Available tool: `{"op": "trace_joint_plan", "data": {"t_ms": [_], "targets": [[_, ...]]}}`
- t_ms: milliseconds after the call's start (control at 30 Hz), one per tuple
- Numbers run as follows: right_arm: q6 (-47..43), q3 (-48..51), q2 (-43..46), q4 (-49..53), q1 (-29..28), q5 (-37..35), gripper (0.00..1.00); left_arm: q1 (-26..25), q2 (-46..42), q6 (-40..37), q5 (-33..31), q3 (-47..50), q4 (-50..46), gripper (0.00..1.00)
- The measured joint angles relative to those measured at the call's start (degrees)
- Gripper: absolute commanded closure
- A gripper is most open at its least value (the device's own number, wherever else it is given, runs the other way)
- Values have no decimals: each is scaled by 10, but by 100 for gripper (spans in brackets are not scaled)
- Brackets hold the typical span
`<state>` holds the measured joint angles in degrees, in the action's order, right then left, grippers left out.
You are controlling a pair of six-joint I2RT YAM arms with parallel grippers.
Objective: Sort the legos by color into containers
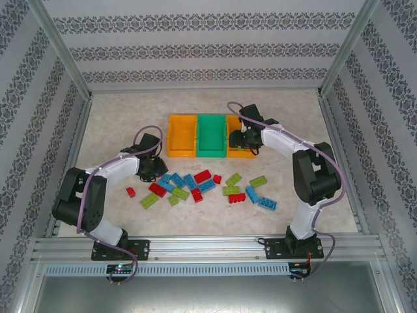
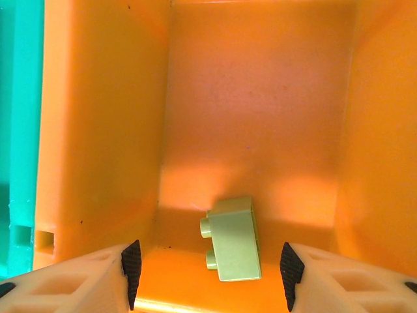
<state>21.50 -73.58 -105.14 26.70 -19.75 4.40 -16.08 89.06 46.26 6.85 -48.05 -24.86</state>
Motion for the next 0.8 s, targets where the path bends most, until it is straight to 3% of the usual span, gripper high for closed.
{"op": "trace_joint_plan", "data": {"t_ms": [300,633,800], "targets": [[-4,7,2,-4,-4,0,37,-16,-16,-27,-31,-24,-27,62],[-6,23,40,-4,-31,-13,36,-73,-40,-91,-71,-150,-52,63],[-9,43,76,-6,-40,-19,34,-75,16,-128,-74,-228,-55,62]]}}
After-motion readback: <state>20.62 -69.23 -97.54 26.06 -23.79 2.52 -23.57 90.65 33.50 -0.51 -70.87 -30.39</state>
